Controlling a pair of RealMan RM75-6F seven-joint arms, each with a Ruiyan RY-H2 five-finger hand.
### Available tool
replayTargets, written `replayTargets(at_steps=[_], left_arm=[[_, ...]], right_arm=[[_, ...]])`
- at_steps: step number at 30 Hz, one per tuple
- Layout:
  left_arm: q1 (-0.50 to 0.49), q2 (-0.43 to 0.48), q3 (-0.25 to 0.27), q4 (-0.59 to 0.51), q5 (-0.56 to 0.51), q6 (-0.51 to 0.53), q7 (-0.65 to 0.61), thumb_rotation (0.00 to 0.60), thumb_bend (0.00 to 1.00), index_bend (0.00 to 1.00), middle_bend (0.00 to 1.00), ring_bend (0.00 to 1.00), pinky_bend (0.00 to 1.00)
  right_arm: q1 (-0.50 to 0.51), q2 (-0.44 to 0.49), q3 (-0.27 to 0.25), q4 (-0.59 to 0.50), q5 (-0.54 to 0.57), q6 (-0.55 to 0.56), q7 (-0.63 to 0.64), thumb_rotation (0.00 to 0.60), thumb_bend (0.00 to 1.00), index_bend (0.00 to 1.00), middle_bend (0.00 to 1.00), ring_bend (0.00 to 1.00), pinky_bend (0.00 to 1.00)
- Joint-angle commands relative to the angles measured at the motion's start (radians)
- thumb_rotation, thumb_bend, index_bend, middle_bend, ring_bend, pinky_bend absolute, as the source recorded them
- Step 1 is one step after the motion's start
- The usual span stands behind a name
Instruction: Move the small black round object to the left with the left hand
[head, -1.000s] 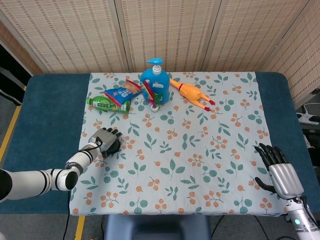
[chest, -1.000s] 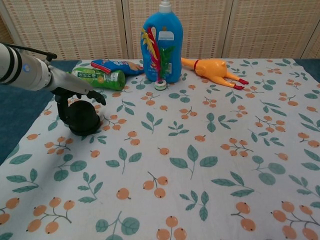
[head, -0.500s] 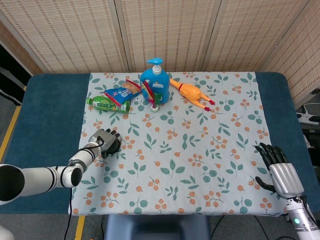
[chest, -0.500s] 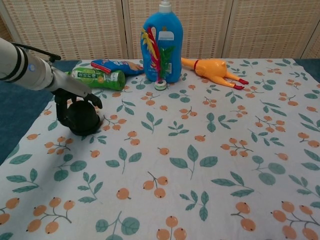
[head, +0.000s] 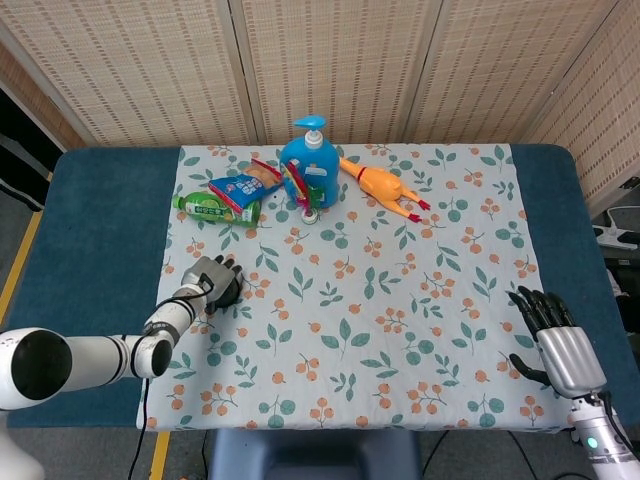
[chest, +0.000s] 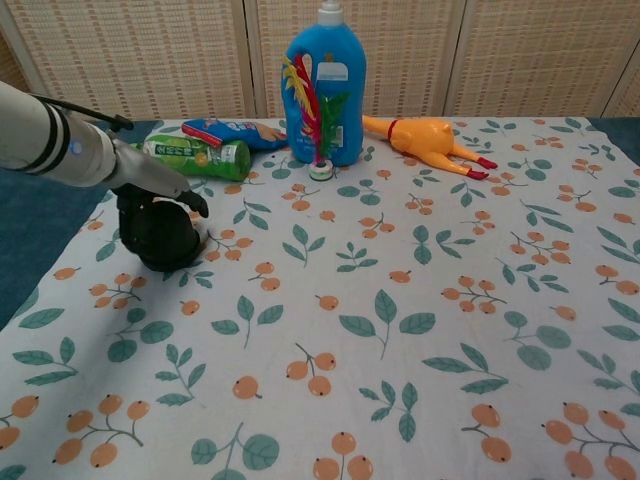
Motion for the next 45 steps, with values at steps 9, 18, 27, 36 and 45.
replayTargets(at_steps=[9, 18, 27, 36, 45], left_arm=[[-0.019, -0.042, 0.049, 0.038, -0.059, -0.020, 0.027, 0.600, 0.37, 0.01, 0.04, 0.00, 0.32], [0.025, -0.037, 0.024, 0.041, 0.032, -0.001, -0.002, 0.600, 0.36, 0.21, 0.29, 0.21, 0.57], [0.087, -0.030, -0.016, 0.049, 0.146, 0.003, -0.046, 0.600, 0.37, 0.31, 0.37, 0.27, 0.60], [0.173, -0.033, -0.056, 0.076, 0.281, 0.037, -0.085, 0.600, 0.52, 0.58, 0.65, 0.53, 0.77], [0.222, 0.031, -0.097, 0.009, 0.340, 0.115, -0.094, 0.600, 0.70, 0.71, 0.76, 0.61, 0.85]], right_arm=[[0.001, 0.001, 0.001, -0.001, 0.004, -0.001, -0.001, 0.600, 0.18, 0.00, 0.00, 0.00, 0.00], [0.000, 0.003, 0.001, -0.002, 0.004, 0.002, 0.003, 0.600, 0.18, 0.00, 0.00, 0.00, 0.00], [0.000, 0.005, -0.001, -0.004, 0.001, 0.003, 0.006, 0.600, 0.18, 0.00, 0.00, 0.00, 0.00], [-0.001, 0.008, 0.000, -0.004, 0.001, 0.004, 0.014, 0.600, 0.18, 0.00, 0.00, 0.00, 0.00], [0.000, 0.011, -0.005, -0.008, -0.008, 0.004, 0.017, 0.600, 0.18, 0.00, 0.00, 0.00, 0.00]])
